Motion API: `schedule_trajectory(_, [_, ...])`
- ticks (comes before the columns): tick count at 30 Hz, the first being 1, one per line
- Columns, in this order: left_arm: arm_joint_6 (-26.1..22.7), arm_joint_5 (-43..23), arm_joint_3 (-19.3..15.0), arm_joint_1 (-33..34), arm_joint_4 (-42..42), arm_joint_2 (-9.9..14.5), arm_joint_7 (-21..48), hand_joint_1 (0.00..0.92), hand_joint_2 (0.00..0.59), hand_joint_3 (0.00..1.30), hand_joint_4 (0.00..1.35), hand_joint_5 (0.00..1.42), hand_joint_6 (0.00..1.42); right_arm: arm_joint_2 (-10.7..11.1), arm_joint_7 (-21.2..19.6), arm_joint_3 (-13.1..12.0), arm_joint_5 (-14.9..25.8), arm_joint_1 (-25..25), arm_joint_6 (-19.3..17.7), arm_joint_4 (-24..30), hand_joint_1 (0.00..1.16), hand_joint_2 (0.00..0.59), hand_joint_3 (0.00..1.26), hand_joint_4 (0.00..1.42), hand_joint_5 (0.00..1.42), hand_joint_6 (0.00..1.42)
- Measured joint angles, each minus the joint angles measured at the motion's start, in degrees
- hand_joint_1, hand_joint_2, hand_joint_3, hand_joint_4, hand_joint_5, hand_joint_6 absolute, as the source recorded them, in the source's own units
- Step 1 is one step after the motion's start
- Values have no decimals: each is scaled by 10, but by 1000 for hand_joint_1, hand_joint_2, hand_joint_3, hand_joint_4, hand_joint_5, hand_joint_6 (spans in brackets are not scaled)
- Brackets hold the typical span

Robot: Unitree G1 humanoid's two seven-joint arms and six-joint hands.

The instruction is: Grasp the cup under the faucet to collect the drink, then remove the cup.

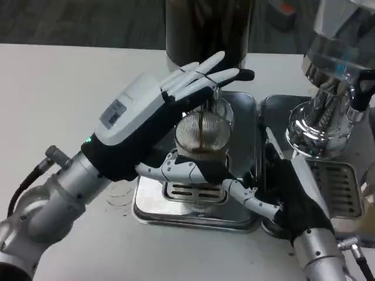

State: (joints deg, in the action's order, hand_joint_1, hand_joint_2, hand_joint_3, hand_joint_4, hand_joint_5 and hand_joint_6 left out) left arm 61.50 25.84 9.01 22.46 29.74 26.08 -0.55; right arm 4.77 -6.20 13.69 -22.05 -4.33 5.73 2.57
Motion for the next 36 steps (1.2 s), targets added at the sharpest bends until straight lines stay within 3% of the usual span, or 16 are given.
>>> schedule_trajectory(12, [-3, 0, 2, 0, -2, 3, -3, 0, 112, 201, 2, 216, 121, -6, 19, 2, 35, 50, -33, -57, 739, 212, 0, 0, 0, 33])
schedule_trajectory(36, [-14, -4, 2, -1, -16, 20, -2, 0, 117, 219, 7, 227, 109, -39, 15, 0, 49, 93, -95, -146, 721, 216, 0, 0, 0, 45])
